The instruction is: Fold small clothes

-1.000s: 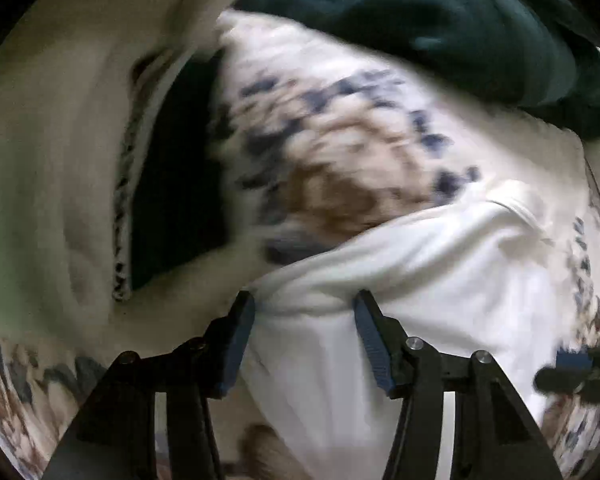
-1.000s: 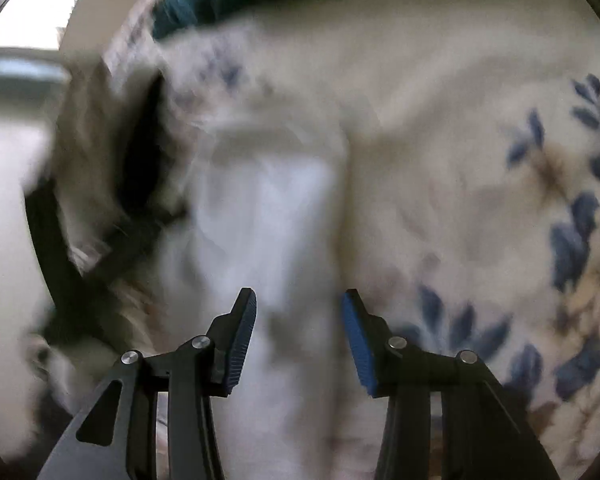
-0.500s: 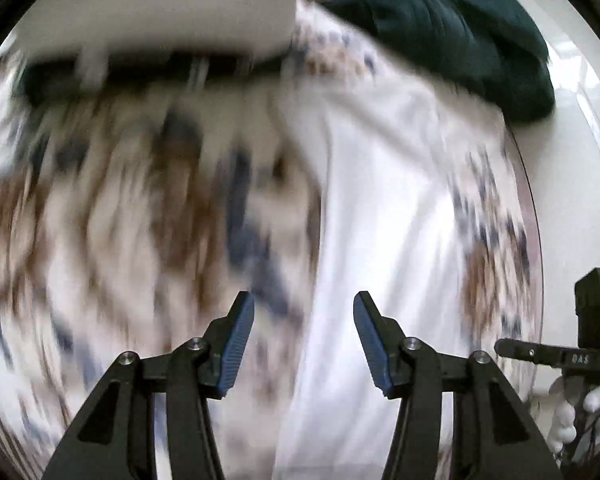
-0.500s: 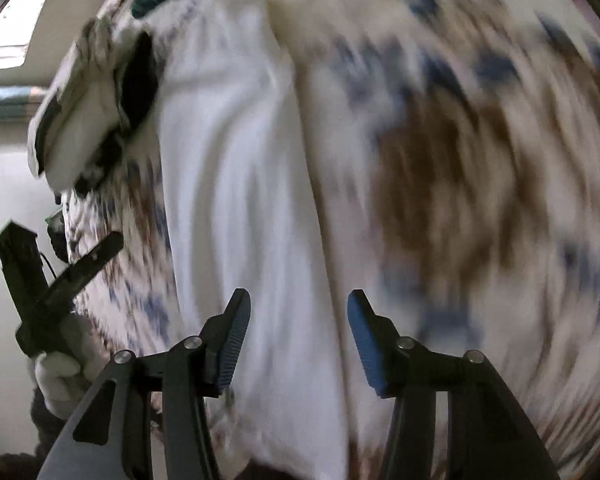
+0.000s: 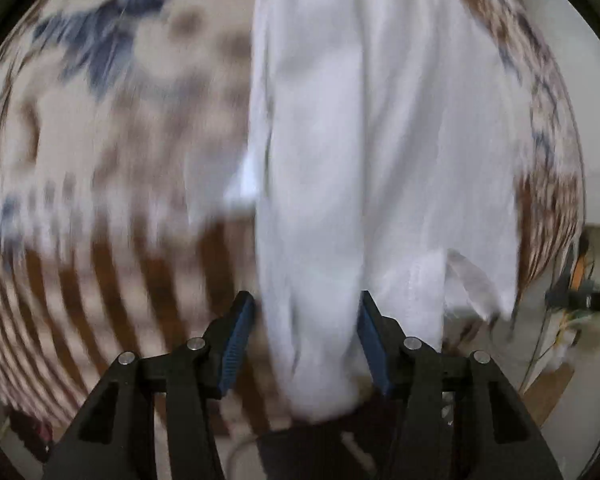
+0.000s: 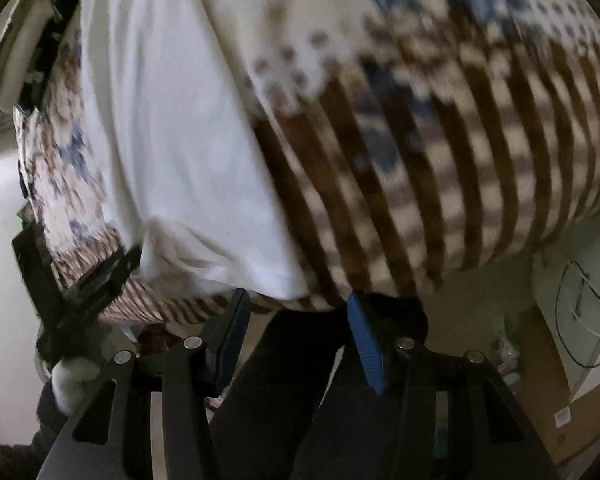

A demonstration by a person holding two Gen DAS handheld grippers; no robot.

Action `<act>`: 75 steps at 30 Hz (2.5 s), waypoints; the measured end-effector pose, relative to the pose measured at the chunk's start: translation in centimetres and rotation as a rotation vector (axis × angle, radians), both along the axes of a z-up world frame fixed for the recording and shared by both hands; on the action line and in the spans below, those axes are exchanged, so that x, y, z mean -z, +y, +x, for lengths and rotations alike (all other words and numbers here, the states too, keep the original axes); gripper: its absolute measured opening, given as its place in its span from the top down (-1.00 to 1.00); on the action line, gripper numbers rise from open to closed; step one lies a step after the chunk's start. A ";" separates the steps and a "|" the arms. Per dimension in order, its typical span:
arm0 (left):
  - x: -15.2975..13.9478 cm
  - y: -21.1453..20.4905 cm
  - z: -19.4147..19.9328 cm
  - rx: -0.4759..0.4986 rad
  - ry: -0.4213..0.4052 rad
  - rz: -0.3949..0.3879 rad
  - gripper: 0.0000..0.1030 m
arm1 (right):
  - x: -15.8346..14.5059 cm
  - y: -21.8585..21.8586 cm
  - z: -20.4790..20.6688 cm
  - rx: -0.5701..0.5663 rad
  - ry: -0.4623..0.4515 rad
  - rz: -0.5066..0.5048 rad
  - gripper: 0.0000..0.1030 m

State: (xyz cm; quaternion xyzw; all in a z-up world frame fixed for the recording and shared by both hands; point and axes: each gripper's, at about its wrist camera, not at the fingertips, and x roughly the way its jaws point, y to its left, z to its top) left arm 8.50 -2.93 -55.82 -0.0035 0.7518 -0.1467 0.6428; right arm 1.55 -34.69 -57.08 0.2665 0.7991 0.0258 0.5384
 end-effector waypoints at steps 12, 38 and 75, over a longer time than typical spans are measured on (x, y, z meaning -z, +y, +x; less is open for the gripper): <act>-3.1 3.7 0.0 -0.354 -0.032 -0.120 0.04 | 5.3 5.5 0.6 0.130 -0.118 0.046 -0.03; -3.0 4.7 -4.3 -0.401 -0.097 -0.150 0.89 | 7.1 5.4 -0.7 0.111 -0.154 0.138 0.44; -12.0 9.1 9.8 -0.399 -0.207 -0.389 -0.35 | -5.7 5.1 9.4 0.056 -0.289 0.051 -0.06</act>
